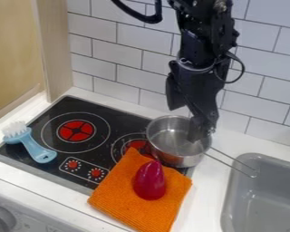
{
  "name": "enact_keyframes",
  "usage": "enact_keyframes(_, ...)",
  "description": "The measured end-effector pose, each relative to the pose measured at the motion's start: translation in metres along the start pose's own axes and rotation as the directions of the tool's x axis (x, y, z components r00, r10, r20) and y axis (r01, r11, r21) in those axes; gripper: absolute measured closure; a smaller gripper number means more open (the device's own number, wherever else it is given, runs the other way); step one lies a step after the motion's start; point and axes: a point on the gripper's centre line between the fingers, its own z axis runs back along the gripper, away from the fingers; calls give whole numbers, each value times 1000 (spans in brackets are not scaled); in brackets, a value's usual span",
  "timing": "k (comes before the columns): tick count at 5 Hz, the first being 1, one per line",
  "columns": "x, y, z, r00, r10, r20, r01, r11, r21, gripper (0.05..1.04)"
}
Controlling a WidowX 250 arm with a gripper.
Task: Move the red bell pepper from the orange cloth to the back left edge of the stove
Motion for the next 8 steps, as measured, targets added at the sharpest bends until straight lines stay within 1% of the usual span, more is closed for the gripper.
enact_keyframes(1, -16, -9, -11, 999, -4, -53, 3, 1000, -27, 85)
enact_keyframes(2, -32, -20, -13, 998, -11, -66, 7, 999, -53, 85)
enact_keyframes(4, -48, -29, -2, 999, 24, -35, -26, 998, -62, 85)
enact_keyframes(5, -57, -37, -6, 998, 43, -48, -47, 995, -90, 85)
enact_keyframes(6, -57, -39, -14, 997, 57, -59, -62, 994, -95, 85)
enact_keyframes(7, -61, -40, -29, 994, 59, -90, -68, 992, -107, 85)
enact_keyframes(8, -64, -37, -38, 990, 91, -106, -102, 989, -107, 85)
